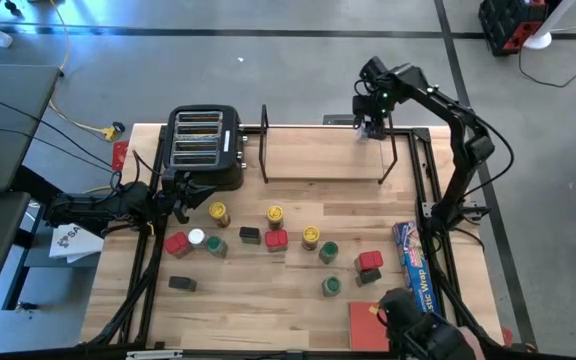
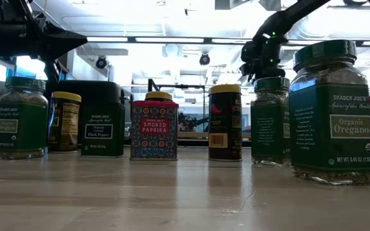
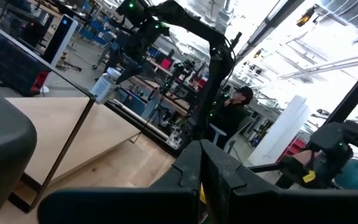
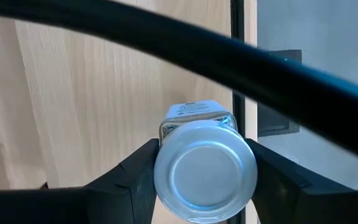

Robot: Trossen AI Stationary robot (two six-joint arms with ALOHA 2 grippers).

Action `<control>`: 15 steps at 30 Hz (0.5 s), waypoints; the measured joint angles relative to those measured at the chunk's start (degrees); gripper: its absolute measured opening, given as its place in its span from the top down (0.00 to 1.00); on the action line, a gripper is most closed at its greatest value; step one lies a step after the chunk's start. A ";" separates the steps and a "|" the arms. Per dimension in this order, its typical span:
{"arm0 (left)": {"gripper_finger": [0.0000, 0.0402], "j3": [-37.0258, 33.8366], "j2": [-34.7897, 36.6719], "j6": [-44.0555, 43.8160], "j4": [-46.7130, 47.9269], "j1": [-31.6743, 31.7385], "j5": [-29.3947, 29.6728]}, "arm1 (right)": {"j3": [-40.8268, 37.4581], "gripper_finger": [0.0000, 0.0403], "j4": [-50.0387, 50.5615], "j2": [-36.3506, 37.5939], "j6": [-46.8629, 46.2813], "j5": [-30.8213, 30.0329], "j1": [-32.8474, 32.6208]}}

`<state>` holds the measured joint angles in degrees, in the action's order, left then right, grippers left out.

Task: Shelf spices
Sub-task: Put the right white seasoning bottle on the shelf

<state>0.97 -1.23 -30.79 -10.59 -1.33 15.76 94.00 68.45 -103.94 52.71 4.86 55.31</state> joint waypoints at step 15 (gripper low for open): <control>1.00 0.00 0.00 -0.43 0.02 -0.02 -0.65 | 0.00 0.48 -0.66 0.00 -1.33 -0.08 2.20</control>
<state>0.97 -1.23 -31.22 -10.57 -1.34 15.11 94.00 67.79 -103.94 51.38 4.78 57.52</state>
